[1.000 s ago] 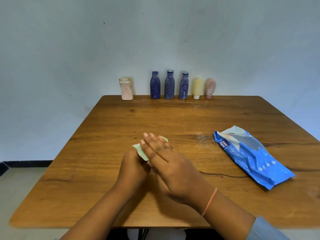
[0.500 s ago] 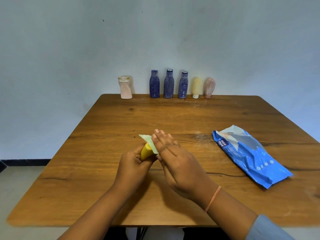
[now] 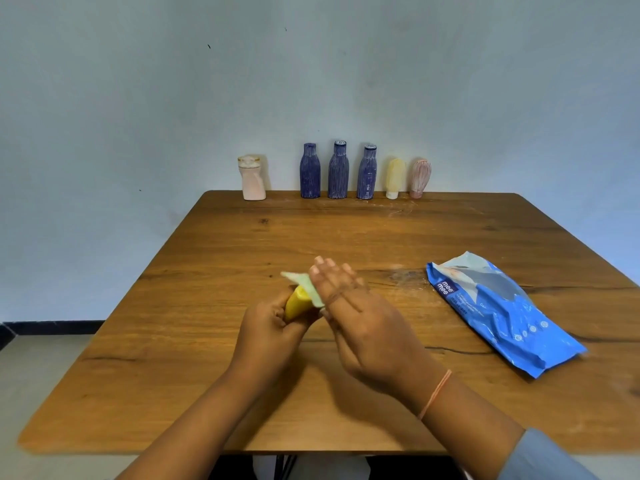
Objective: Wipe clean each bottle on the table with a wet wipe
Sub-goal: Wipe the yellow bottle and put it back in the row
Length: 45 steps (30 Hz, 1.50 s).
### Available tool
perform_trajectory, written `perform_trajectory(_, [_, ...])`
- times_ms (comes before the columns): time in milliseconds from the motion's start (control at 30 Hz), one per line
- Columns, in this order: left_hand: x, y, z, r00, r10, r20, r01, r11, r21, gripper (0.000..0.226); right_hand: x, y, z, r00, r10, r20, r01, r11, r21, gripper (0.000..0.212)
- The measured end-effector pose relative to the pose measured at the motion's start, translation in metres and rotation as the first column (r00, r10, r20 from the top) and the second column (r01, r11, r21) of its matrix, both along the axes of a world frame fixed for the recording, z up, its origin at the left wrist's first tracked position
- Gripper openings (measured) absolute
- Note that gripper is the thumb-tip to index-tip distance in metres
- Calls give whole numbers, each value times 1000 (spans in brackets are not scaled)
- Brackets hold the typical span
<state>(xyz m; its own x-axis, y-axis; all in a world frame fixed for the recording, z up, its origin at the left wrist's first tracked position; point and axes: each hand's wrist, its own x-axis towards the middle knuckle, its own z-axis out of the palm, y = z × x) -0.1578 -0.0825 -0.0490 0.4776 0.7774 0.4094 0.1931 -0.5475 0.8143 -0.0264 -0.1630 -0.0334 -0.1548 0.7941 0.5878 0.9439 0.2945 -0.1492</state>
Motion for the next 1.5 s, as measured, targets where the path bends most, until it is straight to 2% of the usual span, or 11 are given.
perform_trajectory(133, [5, 5, 15, 995, -47, 89, 57, 993, -107, 31, 19, 3, 5, 947, -44, -318, 22, 997, -72, 46])
perform_trajectory(367, [7, 10, 14, 975, -113, 192, 183, 898, -400, 44, 14, 17, 13, 322, -20, -946, -1, 1000, -22, 26])
perform_trajectory(733, [10, 21, 34, 713, 228, 664, 471, 545, -693, 42, -22, 18, -15, 787, 13, -616, -95, 990, -101, 50])
perform_trajectory(833, [13, 23, 32, 689, 311, 654, 489, 467, -737, 39, -24, 18, -22, 667, -28, -744, -29, 997, -64, 43])
perform_trajectory(933, [19, 17, 32, 675, 341, 654, 484, 464, -742, 38, -24, 21, -18, 361, -114, -926, -21, 991, -130, 22])
perform_trajectory(1000, [23, 15, 28, 763, 308, 568, 329, 571, -752, 26, -22, 23, -13, 82, -214, -973, -133, 966, -224, 22])
perform_trajectory(1067, [20, 17, 21, 918, 275, 287, -20, 753, -658, 29, -18, 22, -10, 3, -295, -956, -139, 946, -292, 23])
perform_trajectory(1167, [5, 25, 14, 936, 338, -100, -352, 904, -243, 97, -10, 22, -10, 271, -371, -888, 38, 926, -376, 22])
perform_trajectory(1267, [-4, 25, 16, 845, 207, -492, -152, 977, 151, 127, -4, 26, -7, 447, -376, -811, 136, 925, -354, 22])
perform_trajectory(1333, [-5, 20, 18, 721, 164, -673, 84, 944, 320, 117, -2, 28, -3, 483, -363, -797, 166, 932, -324, 24])
perform_trajectory(1500, [2, 10, 23, 870, 4, -492, 98, 978, 182, 26, -8, 27, 1, 275, -201, -940, 129, 977, -171, 29])
